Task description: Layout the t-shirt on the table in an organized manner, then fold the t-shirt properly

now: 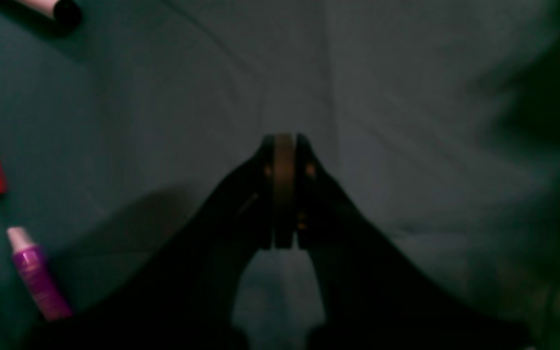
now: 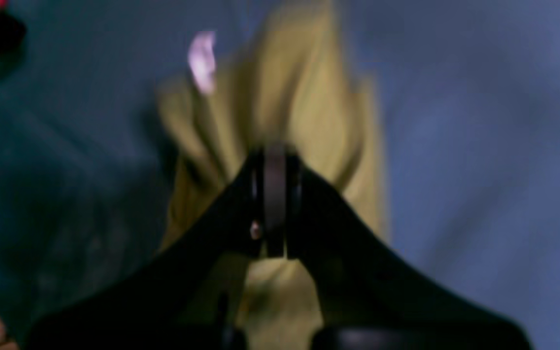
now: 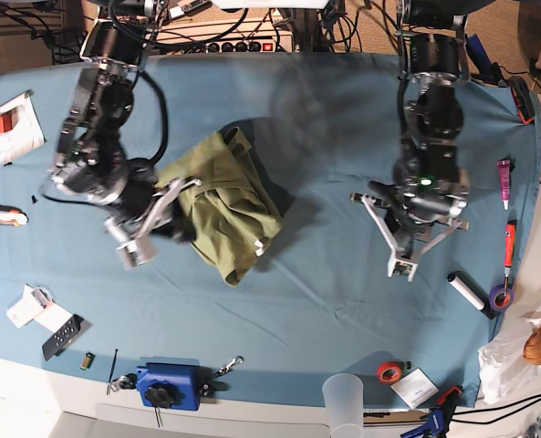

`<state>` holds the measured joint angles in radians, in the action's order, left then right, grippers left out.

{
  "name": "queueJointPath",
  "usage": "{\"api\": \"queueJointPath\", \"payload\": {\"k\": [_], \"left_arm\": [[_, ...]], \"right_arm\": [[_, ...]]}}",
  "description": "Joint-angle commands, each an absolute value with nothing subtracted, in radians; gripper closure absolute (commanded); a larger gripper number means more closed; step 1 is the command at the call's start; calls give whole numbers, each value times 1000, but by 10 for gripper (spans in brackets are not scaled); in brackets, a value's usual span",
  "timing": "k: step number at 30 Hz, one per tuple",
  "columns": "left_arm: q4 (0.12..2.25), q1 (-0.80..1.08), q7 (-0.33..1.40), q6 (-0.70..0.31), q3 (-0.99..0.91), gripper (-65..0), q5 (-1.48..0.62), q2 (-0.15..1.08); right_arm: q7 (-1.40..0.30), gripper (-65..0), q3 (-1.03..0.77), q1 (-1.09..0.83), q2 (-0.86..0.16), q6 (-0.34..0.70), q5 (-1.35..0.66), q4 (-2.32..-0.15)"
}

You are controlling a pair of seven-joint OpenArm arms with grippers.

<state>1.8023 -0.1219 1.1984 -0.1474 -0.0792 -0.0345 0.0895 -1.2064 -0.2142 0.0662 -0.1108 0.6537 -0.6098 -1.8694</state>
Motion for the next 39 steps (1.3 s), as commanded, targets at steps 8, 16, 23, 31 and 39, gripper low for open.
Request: {"api": "queueJointPath", "payload": {"k": [8, 16, 23, 31, 39], "left_arm": [[1953, -28, 1188, -158, -116, 0, -169, 256], [2106, 175, 1185, -155, -155, 0, -247, 333], [2148, 363, 1186, -188, -317, 0, -376, 333], [2148, 568, 1186, -239, -503, 0, -514, 333], [2147, 803, 1182, -316, -532, 0, -590, 332]], "right_arm": [[-1245, 0, -386, -53, -116, 657, -643, -2018], [-1327, 0, -537, -274, -117, 657, -722, -2207], [-1395, 0, -578, -512, -116, 657, -793, -2287], [-1396, 0, -578, -707, -116, 657, -793, -2287], [-1396, 0, -577, -864, -117, 658, -792, -2273]]}}
